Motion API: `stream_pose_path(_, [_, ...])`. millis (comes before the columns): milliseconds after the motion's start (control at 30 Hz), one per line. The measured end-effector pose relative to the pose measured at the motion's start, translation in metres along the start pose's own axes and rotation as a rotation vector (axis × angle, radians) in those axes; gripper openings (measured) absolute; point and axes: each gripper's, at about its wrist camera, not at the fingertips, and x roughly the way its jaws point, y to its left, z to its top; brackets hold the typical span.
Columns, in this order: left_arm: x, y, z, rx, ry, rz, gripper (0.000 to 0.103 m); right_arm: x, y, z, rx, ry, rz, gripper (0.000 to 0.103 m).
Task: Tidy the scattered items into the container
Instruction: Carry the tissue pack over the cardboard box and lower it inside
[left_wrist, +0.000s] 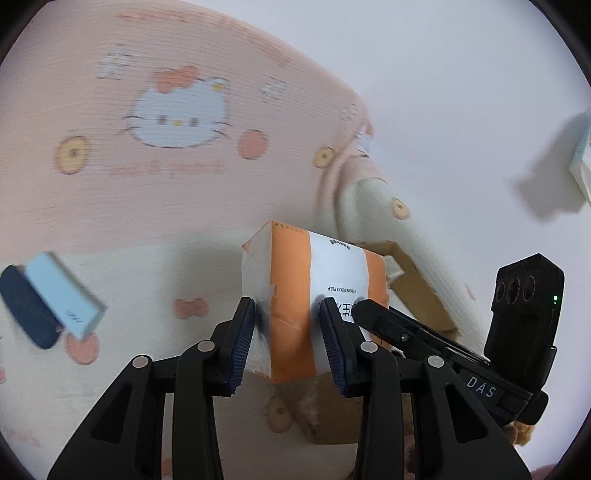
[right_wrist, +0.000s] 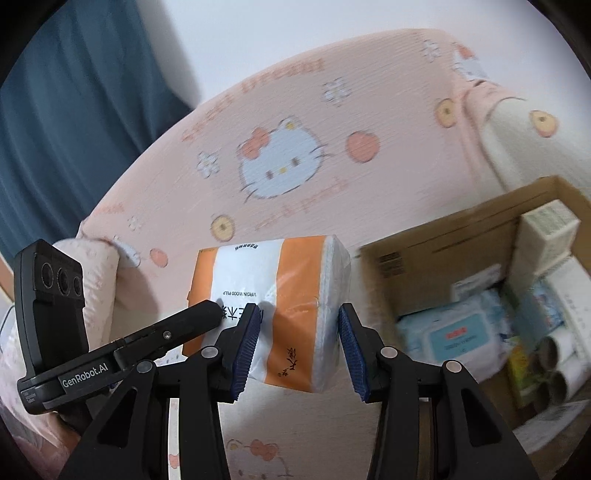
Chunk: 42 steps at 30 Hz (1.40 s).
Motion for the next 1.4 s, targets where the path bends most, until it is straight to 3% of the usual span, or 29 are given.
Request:
stream_pose_path(200, [0.034,-0.046,0.007,0.040,0.068,-0.087,0.040,-0.030,-0.043,0.004,0.025,-0.021,-0.050,0.042])
stream_pose_path(533, [0.082,-0.107,-0.008,0.117,0.251,-0.162,0.040,-0.065,-0.123,-0.007,0.115,0.087,-0.034,0.042])
stream_pose_path(933, [0.098,-0.120,-0.034,0.092,0.386,-0.124,0.040,-0.065,-0.140,-0.016,0.095,0.206,-0.027,0.043])
stream_pose_path(1100, [0.106,-0.120,-0.036,0.106,0.430,-0.096,0.050,-0.059,-0.150,-0.015,0.092,0.256,-0.040,0.048])
stream_pose_path(1233, [0.105,-0.114,-0.034,0.109,0.428,-0.043,0.051,-0.062,-0.157,-0.012,0.087,0.272,-0.076,0.053])
stream_pose_path(1400, [0.104,-0.108,-0.032,0.099,0.426,-0.050,0.051,-0.056,-0.154,-0.012,0.050,0.313,-0.110,0.057])
